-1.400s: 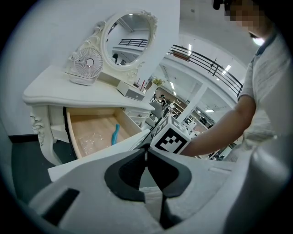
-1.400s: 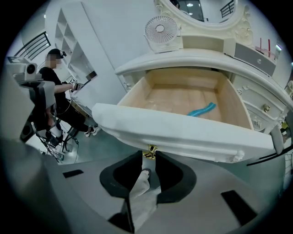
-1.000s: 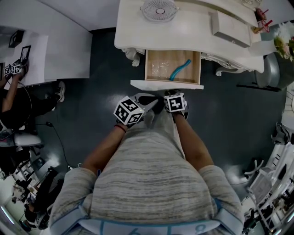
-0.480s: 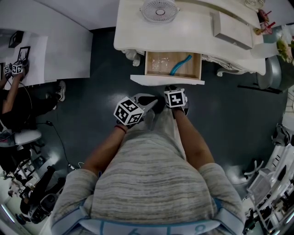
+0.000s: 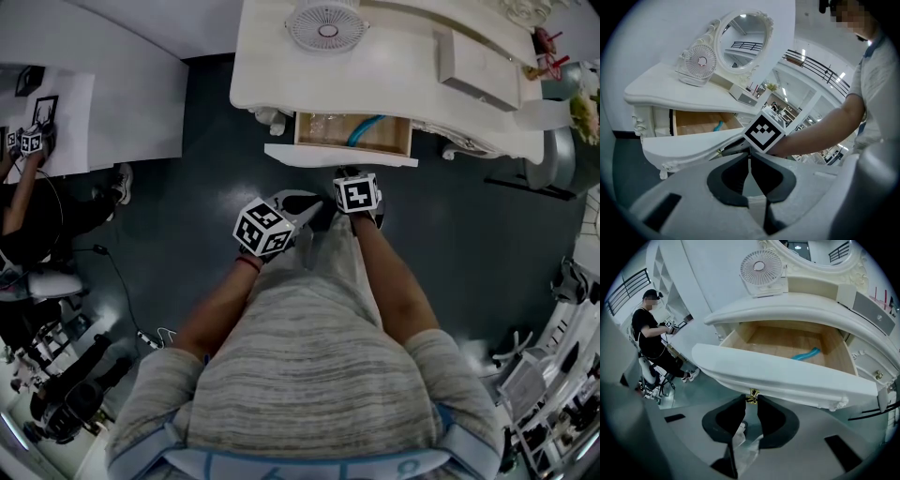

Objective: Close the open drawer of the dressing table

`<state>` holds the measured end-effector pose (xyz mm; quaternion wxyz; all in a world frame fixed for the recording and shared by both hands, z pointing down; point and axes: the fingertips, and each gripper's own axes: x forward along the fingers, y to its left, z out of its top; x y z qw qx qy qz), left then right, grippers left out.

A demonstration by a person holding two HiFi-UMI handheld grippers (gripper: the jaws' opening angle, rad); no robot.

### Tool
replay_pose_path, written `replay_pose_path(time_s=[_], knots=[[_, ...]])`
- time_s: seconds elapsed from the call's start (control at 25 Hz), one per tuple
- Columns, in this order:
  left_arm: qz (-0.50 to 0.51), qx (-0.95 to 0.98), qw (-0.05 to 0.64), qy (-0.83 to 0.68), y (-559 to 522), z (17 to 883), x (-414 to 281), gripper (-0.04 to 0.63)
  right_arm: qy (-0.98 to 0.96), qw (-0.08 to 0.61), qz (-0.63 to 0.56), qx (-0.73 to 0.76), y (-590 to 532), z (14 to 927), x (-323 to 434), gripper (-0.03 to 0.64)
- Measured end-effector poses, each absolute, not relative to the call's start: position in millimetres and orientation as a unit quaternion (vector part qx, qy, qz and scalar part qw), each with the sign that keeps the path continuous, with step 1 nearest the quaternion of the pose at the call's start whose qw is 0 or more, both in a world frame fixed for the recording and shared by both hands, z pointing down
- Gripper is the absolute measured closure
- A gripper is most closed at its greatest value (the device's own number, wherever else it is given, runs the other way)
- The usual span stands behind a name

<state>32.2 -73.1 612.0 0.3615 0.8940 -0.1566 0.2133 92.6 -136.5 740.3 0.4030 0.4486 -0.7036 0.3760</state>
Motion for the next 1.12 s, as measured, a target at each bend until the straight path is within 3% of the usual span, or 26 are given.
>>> replay_pose_path(time_s=[1.12], knots=[[0.212, 0.873, 0.396, -0.188, -135, 637, 44, 0.577, -0.72, 0.363, 0.347, 0.479, -247, 733, 104, 0.558]])
